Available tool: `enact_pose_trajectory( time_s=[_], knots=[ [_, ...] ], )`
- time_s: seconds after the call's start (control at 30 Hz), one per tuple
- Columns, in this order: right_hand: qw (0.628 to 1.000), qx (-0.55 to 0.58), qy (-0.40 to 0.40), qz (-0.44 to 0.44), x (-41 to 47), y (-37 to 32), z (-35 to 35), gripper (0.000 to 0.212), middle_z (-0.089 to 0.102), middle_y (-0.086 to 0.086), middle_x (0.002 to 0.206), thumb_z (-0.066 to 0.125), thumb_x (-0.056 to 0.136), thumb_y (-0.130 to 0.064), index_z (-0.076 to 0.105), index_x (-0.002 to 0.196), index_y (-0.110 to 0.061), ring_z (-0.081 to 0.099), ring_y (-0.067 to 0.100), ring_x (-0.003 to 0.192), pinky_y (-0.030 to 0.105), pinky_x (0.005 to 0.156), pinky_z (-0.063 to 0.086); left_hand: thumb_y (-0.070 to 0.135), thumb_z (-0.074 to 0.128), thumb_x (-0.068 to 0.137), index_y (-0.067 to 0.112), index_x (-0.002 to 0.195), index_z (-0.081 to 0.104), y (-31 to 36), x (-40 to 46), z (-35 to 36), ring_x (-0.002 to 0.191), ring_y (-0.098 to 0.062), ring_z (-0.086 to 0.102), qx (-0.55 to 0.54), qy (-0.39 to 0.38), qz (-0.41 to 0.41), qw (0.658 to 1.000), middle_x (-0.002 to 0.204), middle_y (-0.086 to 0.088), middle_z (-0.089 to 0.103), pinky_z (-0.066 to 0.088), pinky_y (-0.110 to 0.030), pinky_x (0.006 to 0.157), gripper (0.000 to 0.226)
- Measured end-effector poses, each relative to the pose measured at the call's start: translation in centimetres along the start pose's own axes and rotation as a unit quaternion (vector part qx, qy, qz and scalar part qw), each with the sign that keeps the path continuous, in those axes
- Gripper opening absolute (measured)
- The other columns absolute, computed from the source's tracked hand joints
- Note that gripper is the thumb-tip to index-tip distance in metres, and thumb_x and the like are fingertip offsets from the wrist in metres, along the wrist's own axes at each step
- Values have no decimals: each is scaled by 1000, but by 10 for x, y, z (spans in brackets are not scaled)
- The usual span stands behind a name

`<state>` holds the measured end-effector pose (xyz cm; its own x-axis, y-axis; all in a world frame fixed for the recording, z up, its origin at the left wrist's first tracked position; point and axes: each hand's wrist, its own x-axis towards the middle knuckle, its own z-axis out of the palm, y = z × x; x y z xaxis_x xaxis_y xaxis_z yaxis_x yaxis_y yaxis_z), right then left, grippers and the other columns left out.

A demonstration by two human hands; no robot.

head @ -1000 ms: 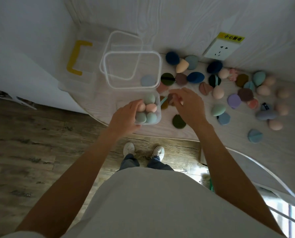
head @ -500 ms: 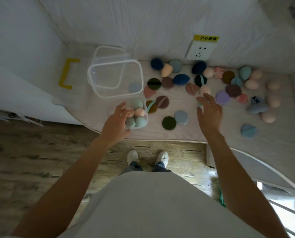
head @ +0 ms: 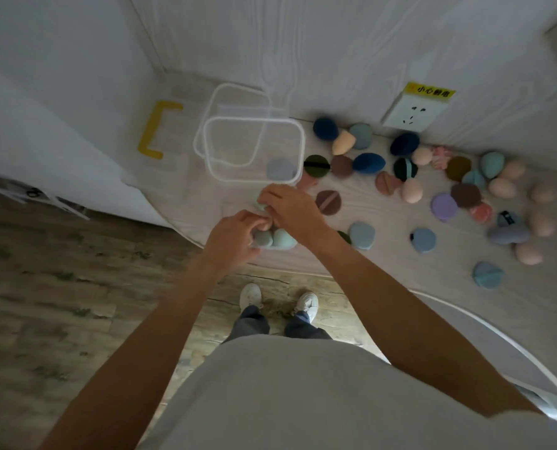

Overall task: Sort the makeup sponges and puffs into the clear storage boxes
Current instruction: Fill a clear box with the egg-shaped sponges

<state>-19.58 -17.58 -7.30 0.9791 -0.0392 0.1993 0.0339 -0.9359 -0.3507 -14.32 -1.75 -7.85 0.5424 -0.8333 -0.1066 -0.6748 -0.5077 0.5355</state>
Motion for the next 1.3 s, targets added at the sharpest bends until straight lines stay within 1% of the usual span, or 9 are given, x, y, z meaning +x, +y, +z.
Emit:
enact_pose_trajectory(
  time_s=[0.1,0.23,0.5,0.63,0.73,0.87,0.97,1.13,1.3],
  knots=[
    [978,-183,-80,-64,3,4,0,11,63,-6,66,75,61,-15,67,67,-19,58,21,72,31,71,41,10,82,59,11,111,66,-1,-1,0,82,-26,65,-9,2,9,1000,105,-10,66,46,-28,77,54],
    [949,-269,-147,-79,8,0,2,6,60,-14,58,73,65,-26,67,65,-28,54,18,75,28,72,29,16,83,57,14,111,66,-5,-1,-1,80,-24,65,3,4,26,1000,102,-8,68,49,-31,74,57],
    [928,-290,-228,-44,20,-4,0,13,59,-9,52,72,67,-23,59,63,-24,55,16,63,28,63,41,17,86,51,12,107,67,-5,0,-2,81,-24,67,38,29,61,997,100,-4,71,50,-32,74,59],
    [928,-245,-279,-30,22,-3,4,13,65,-1,79,47,91,-11,57,84,-16,61,19,72,29,57,37,18,85,53,13,108,66,-5,0,-1,84,-24,66,35,18,61,997,102,-4,70,51,-34,74,59],
    [947,-219,-230,-45,19,0,1,5,64,-4,73,61,82,-14,57,79,-17,60,16,60,26,48,34,18,84,53,13,113,64,-5,-1,-3,86,-24,65,42,28,63,997,103,-4,69,48,-30,74,63],
    [966,-208,-138,-65,-1,5,6,26,66,-6,79,78,60,-18,65,82,-21,57,13,52,21,40,41,18,84,56,12,119,59,-8,-4,0,90,-25,63,34,45,52,997,105,-6,67,46,-32,79,68],
    [971,-204,-99,-76,-7,5,5,27,66,-4,90,76,63,-17,66,88,-22,58,15,61,24,48,46,18,83,60,7,117,55,-6,-7,3,88,-27,63,20,50,29,998,102,-9,67,45,-33,78,65],
    [971,-203,-117,-54,-9,5,5,28,68,-10,89,77,65,-18,68,91,-25,57,15,63,24,50,48,16,83,59,6,115,56,-9,-8,8,96,-27,62,23,57,36,997,108,-9,65,45,-36,84,63],
    [992,-95,-78,-4,-10,0,-1,26,68,4,103,65,78,-6,66,103,-12,60,31,83,38,63,54,20,78,64,9,122,52,-12,-9,10,108,-26,56,26,53,35,998,119,-8,60,40,-42,96,66]
  ],
)
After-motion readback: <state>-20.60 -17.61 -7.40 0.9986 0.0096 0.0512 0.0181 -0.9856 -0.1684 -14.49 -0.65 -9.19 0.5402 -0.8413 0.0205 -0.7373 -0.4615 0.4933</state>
